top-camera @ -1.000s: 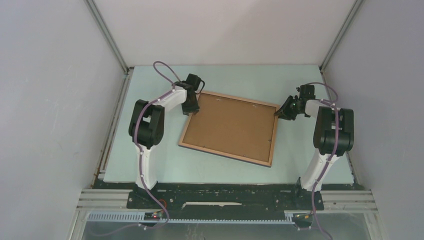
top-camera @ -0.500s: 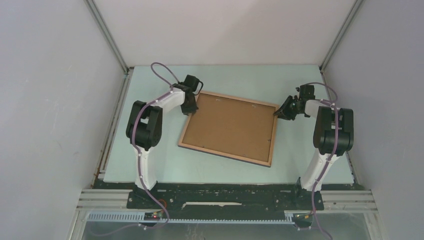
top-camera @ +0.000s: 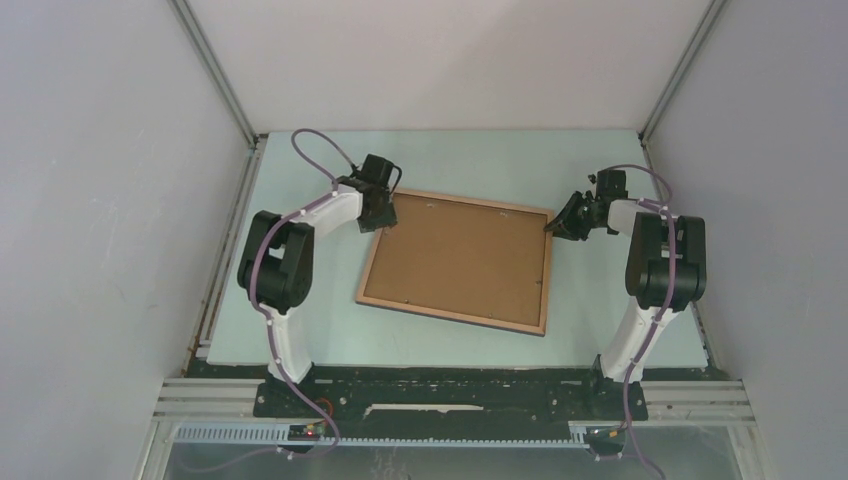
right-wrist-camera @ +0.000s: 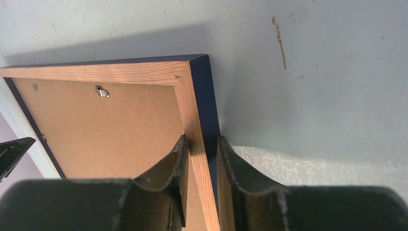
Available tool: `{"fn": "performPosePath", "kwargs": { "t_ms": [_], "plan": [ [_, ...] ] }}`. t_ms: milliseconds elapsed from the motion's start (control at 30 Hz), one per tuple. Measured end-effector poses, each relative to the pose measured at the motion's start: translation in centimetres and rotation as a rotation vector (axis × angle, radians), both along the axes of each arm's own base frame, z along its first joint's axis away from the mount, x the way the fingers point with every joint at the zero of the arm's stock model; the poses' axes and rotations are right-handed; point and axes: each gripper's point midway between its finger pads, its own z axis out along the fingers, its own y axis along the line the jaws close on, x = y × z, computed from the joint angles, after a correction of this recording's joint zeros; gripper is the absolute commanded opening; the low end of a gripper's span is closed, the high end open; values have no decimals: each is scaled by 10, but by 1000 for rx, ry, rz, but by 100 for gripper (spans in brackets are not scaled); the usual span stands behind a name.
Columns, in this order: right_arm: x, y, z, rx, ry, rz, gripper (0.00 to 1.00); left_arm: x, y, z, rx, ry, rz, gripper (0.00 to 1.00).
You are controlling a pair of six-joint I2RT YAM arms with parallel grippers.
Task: Put the photo into the frame
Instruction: Install the photo frame at the center of the board.
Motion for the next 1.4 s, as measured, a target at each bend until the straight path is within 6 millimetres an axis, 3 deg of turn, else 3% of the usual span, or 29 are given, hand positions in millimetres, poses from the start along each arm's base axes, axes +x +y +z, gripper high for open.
{"fn": "performPosePath", "kwargs": {
  "t_ms": [433,700,900,1400],
  "plan": [
    [0,0,0,0,0,0,16,-4,-1,-6,18,63,4,42],
    [0,0,0,0,0,1,16,-2,-4,-8,12,76,-2,50],
    [0,0,0,1,0,1,16,-3,-4,-8,8,80,-4,42],
    [0,1,0,2,0,2,16,-7,-5,-9,44,125,-12,57]
  ]
}}
